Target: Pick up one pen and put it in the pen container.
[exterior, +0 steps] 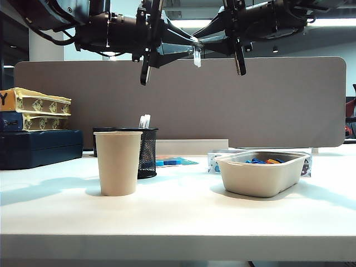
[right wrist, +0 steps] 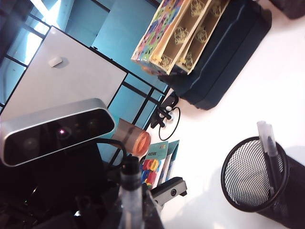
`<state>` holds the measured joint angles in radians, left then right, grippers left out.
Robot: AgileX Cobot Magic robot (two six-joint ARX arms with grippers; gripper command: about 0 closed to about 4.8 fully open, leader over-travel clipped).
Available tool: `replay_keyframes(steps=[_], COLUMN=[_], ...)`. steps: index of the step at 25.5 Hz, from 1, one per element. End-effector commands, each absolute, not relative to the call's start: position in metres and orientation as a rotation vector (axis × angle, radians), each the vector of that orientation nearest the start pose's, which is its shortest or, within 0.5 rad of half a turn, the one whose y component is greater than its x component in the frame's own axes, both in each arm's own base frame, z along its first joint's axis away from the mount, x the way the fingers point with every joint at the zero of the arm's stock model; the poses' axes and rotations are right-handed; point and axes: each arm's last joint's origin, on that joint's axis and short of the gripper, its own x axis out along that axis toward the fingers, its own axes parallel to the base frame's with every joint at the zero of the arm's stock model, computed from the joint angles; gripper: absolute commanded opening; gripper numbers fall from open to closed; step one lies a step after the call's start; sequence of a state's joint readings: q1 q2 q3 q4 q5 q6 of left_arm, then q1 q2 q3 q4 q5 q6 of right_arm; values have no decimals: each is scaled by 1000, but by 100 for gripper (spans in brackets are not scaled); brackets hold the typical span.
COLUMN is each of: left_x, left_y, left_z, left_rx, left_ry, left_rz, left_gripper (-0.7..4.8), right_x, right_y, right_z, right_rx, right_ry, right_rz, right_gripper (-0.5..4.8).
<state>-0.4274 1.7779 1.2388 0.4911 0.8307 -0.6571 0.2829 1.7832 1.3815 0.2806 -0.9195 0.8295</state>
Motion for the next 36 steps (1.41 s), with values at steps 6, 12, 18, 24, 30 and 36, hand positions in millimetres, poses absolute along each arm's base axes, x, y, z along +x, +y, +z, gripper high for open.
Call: replay_keyframes(steps=[6, 12, 18, 24, 30, 36], left_x=[357, 355, 357, 360, 361, 353], left_y=[-186, -183, -166, -149, -143, -140], left_z=[287, 293, 305, 313, 313, 325], left_rx=[-559, -553, -546, -542, -532, -458], left_ry=[448, 431, 377, 340, 342, 285], left_rz=[-1230, -1246, -1216, -1181, -1194, -1208], left_gripper=[20, 20, 20, 19, 16, 16], right_x=[386, 396, 394, 377, 360, 343], right_y=[133, 106, 73, 64, 63, 59], right_z=[319, 328, 349, 379, 398, 416], right_rx=[761, 764, 748, 630, 540, 471], right_ry=[578, 472, 363, 218, 156, 95], right_rz=[1097, 1028, 1001, 1060, 1118, 1134], right_gripper=[185, 185, 185, 185, 185, 185])
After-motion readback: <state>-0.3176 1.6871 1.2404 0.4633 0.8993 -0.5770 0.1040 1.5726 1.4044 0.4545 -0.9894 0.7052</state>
